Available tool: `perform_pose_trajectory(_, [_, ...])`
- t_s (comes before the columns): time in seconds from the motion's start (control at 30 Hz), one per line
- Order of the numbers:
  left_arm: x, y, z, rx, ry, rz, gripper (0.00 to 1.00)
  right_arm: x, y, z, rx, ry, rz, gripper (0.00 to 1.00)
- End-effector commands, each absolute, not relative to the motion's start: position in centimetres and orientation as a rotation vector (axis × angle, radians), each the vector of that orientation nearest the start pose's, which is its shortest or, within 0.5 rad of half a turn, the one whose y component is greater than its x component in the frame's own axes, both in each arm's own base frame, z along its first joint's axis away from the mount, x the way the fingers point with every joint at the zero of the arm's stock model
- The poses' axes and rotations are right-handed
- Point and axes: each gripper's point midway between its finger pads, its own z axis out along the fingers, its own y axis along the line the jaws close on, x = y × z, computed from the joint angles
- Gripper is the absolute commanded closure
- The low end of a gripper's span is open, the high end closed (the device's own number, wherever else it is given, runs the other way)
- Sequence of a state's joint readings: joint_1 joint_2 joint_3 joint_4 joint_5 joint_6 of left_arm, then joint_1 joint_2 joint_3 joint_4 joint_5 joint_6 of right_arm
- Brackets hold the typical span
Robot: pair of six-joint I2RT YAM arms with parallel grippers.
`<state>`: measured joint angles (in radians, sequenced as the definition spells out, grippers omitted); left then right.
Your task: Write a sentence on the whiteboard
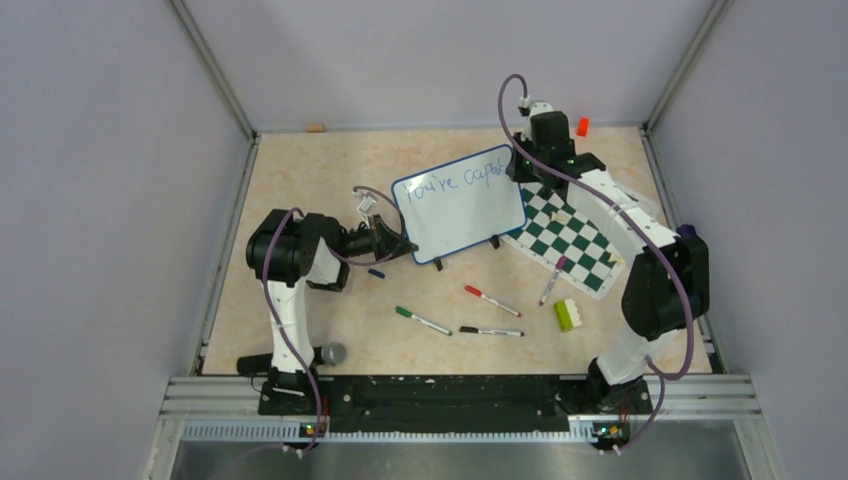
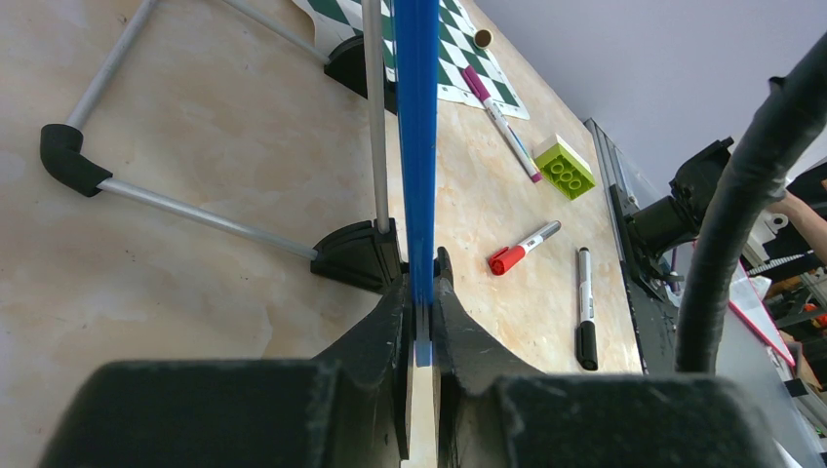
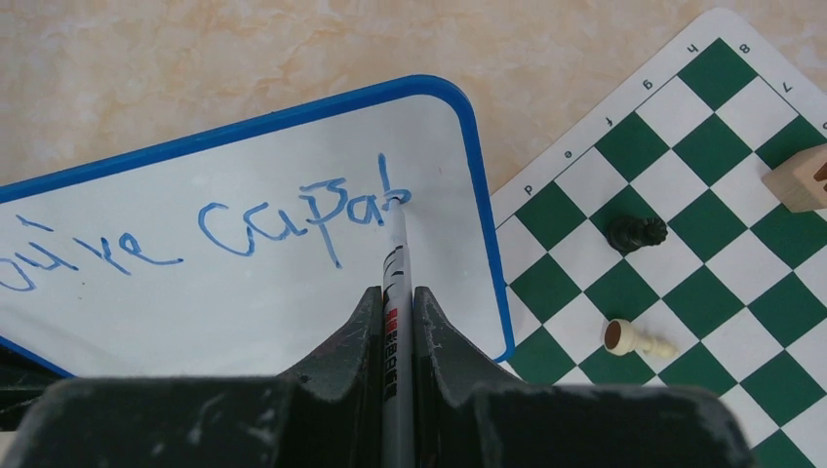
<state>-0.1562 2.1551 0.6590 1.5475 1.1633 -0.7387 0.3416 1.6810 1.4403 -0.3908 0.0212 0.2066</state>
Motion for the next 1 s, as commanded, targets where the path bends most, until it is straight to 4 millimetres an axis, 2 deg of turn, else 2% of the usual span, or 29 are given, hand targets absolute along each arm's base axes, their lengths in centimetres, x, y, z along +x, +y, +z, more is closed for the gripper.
perform_pose_trajectory(0.0, [32.5,-22.6,8.5,0.659,1.607,-1.515,0.95,46.9,16.6,22.6,-0.105,2.123,0.299,1.0])
perform_pose_trajectory(0.27, [32.4,-22.6,8.5,0.66,1.608,-1.516,0.95,47.2,16.5,22.7,-0.101,2.12,0.29,1.0])
perform_pose_trajectory(0.97, [32.5,-22.6,8.5,0.658,1.608,-1.515,0.95,45.6,15.1,20.1,-0.101,2.195,0.235,1.0])
